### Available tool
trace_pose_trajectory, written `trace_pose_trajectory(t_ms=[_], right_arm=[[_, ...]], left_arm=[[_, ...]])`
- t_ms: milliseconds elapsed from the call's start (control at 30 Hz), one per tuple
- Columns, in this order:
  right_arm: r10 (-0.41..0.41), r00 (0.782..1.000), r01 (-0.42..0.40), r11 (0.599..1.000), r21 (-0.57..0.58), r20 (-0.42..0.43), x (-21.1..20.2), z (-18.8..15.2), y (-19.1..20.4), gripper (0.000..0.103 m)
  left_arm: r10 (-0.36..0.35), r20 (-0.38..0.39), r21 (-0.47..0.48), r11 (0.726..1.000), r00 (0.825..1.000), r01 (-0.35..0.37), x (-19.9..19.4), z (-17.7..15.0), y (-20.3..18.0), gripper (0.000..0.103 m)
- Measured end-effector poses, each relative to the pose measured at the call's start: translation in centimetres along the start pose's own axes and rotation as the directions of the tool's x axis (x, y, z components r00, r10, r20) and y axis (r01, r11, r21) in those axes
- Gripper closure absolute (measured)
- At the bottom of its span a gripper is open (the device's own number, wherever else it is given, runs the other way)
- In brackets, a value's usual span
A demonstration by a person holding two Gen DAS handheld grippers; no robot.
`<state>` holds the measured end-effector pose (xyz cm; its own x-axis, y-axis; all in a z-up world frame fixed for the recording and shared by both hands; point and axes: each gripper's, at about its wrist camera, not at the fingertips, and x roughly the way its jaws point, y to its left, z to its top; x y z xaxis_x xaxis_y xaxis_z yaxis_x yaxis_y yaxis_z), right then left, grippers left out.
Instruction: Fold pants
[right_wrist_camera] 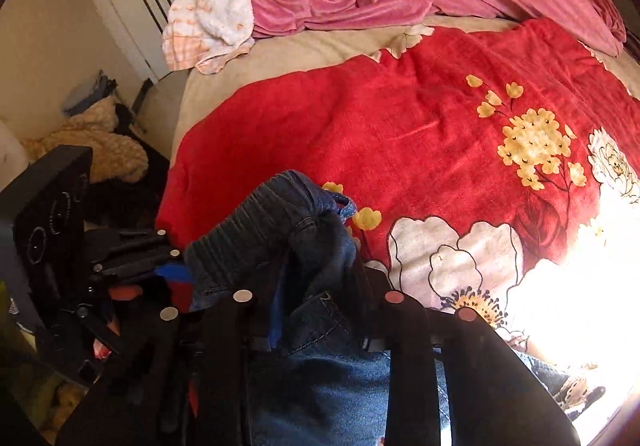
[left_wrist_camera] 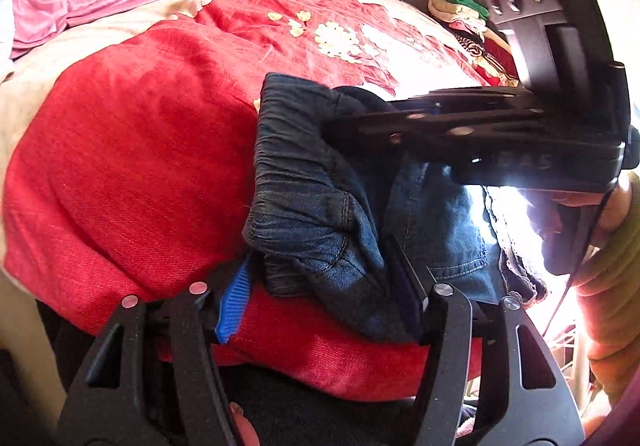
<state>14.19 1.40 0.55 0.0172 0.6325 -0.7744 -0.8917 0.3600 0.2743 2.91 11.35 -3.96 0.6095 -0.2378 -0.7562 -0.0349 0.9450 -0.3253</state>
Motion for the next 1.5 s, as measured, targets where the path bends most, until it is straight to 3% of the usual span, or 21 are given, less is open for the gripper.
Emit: trace_pose_trajectory(t_ms=[167, 233, 333, 533, 833, 1000, 1067, 1133, 1200, 1267, 1400, 1500], right_arm=[[0.053, 0.993, -0.057, 0.998, 0.036, 0.102, -3.3, -1.5, 0.0, 0.088], [0.069, 0.988, -0.076, 0.996, 0.045, 0.137, -4.8, -2.2, -0.2, 0.088], [0.070, 0.980, -0.081, 0.995, 0.051, 0.186, -7.0, -3.0, -0.5, 0.090], [0.049, 0.960, -0.070, 0.995, 0.070, 0.274, -11.6, -5.2, -1.7, 0.090], [-0.070, 0.915, -0.007, 0.982, 0.189, 0.397, -18.2, -10.9, -5.9, 0.090], [-0.188, 0.894, 0.056, 0.948, 0.314, 0.407, -21.1, -15.6, -8.4, 0.089], [-0.234, 0.896, 0.089, 0.927, 0.364, 0.377, -21.4, -17.5, -9.0, 0.087], [-0.268, 0.900, 0.112, 0.905, 0.411, 0.345, -21.5, -19.1, -9.4, 0.082], [-0.288, 0.901, 0.122, 0.886, 0.448, 0.324, -21.3, -20.3, -9.4, 0.060], [-0.301, 0.898, 0.127, 0.875, 0.467, 0.319, -21.2, -20.9, -8.9, 0.057], [-0.300, 0.889, 0.116, 0.878, 0.464, 0.346, -21.2, -20.3, -7.1, 0.030], [-0.298, 0.901, 0.137, 0.886, 0.444, 0.316, -20.5, -19.9, -6.1, 0.026]], left_arm=[[0.017, 0.006, 0.012, 1.000, 1.000, -0.017, -0.2, 0.4, -1.0, 0.046], [0.021, 0.018, 0.040, 0.999, 1.000, -0.021, -0.6, 0.7, -1.9, 0.052], [-0.003, 0.037, 0.061, 0.998, 0.999, 0.001, -1.4, 1.1, -3.1, 0.058], [-0.056, 0.056, 0.119, 0.992, 0.997, 0.049, -2.3, 2.4, -6.5, 0.060], [-0.138, 0.010, 0.240, 0.962, 0.990, 0.132, -0.6, 3.7, -13.8, 0.060], [-0.203, -0.082, 0.371, 0.902, 0.976, 0.219, 2.1, 2.1, -19.3, 0.059], [-0.224, -0.103, 0.390, 0.887, 0.969, 0.247, 2.3, 1.5, -19.9, 0.057], [-0.245, -0.104, 0.378, 0.887, 0.964, 0.266, 1.7, 1.5, -19.6, 0.057], [-0.280, -0.071, 0.372, 0.883, 0.957, 0.286, 0.0, 1.6, -19.2, 0.057], [-0.295, -0.008, 0.374, 0.885, 0.956, 0.276, -2.1, 1.8, -18.3, 0.056], [-0.135, 0.056, 0.355, 0.929, 0.989, 0.106, -2.5, 3.0, -16.2, 0.056], [-0.088, 0.003, 0.327, 0.941, 0.996, 0.082, -0.3, 2.7, -15.7, 0.056]])
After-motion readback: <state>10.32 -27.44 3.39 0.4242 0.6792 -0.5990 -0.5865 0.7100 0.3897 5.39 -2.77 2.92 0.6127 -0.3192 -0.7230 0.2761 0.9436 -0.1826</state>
